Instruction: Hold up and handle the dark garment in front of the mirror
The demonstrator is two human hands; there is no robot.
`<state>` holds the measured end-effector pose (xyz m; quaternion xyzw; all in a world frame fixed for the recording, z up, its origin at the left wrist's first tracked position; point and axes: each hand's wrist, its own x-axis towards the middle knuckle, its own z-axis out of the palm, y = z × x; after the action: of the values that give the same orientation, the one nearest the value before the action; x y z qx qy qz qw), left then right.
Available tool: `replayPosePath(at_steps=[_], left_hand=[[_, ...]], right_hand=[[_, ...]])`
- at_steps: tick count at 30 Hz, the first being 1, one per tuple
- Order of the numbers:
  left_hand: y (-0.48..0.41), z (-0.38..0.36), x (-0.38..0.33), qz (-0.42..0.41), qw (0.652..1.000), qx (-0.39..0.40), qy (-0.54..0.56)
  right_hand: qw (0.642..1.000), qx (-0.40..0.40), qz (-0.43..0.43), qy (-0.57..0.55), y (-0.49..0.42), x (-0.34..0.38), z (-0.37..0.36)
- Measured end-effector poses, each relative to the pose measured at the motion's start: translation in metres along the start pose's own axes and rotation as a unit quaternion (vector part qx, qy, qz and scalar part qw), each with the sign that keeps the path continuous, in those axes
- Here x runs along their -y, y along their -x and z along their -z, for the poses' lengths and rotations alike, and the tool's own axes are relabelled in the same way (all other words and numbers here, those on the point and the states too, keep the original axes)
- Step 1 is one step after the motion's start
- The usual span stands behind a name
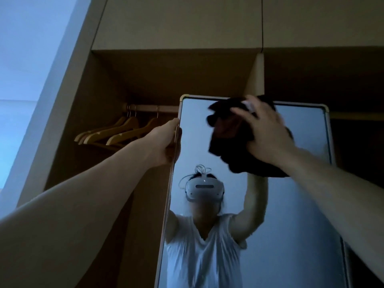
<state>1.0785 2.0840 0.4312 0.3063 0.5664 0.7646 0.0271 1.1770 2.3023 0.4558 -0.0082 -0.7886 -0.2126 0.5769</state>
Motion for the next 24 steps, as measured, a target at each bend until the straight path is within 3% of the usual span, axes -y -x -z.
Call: replayPosePath(at_steps=[4,6,8,12,14,18,22,24], left_hand=[[0.006,-0.007,-0.002,-0.009,0.999,-0.022,-0.021],[0.005,-0.01,-0.003,-0.011,0.999,-0.032,-0.035],[0.004,-0.01,-0.002,-0.018,0.998,-0.042,-0.037],[-0.004,-0.006,0.004,-0.033,0.999,-0.019,0.011],[-0.005,-0.005,0.005,-0.04,0.998,0.001,0.038],[-0.006,-0.006,0.007,-0.032,0.999,-0.035,0.007],[0.0,-0.014,0.001,-0.007,0.996,-0.075,-0.042],[-0.007,-0.023,0.004,-0.053,0.988,-0.133,-0.062]], right_hand=[[0.977,-0.026,-0.21,-0.005,0.002,-0.015,0.011],[0.965,-0.024,-0.259,-0.016,-0.009,0.008,0.007],[0.976,-0.013,-0.216,-0.03,-0.021,0.034,0.002],[0.997,0.055,-0.008,-0.049,-0.043,0.082,-0.003],[0.995,0.068,0.044,-0.053,-0.048,0.091,-0.005],[0.998,0.034,0.031,-0.05,-0.034,0.06,-0.004],[0.998,0.021,-0.058,-0.03,-0.004,-0.007,0.008],[0.993,0.026,-0.112,-0.028,0.018,-0.041,0.018]])
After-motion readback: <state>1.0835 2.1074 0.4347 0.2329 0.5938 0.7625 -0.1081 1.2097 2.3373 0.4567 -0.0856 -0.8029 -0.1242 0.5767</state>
